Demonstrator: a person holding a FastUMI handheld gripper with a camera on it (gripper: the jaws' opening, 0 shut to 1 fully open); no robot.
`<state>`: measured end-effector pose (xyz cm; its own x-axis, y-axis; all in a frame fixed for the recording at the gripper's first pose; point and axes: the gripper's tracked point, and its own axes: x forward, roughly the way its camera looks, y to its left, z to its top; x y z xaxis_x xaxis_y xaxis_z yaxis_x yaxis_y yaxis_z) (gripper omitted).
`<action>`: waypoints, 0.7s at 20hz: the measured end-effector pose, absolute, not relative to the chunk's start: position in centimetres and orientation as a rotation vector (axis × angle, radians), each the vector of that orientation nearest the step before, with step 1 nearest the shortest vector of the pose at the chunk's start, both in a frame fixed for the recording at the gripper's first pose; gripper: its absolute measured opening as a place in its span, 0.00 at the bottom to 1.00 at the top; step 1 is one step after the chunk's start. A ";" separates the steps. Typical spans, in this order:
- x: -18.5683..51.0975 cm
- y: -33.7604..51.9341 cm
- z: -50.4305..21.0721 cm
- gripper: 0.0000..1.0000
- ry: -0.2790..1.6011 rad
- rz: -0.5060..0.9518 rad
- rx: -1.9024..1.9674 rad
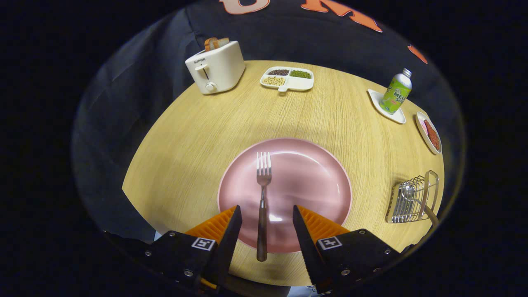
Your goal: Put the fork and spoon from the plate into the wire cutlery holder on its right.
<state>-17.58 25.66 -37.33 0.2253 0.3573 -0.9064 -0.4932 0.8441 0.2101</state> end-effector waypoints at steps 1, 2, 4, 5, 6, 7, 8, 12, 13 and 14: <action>-17.8 25.6 -37.6 0.72 1.230 0.592 -0.141; -18.0 25.8 -37.9 0.66 1.250 0.598 -0.140; -18.4 26.1 -38.5 0.58 1.287 0.606 -0.140; -18.5 26.2 -38.8 0.55 1.296 0.608 -0.146; -18.5 26.3 -39.1 0.51 1.306 0.610 -0.157; -18.7 26.4 -39.3 0.46 1.317 0.613 -0.161; -18.8 26.6 -39.4 0.42 1.330 0.614 -0.160; -19.2 26.8 -40.3 0.21 1.408 0.574 -0.135; -19.3 26.7 -40.4 0.18 1.428 0.562 -0.124; -19.2 26.8 -40.4 0.14 1.445 0.558 -0.109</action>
<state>-19.21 26.77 -40.41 0.0228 0.2952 -0.9552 -0.4232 0.8685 0.2583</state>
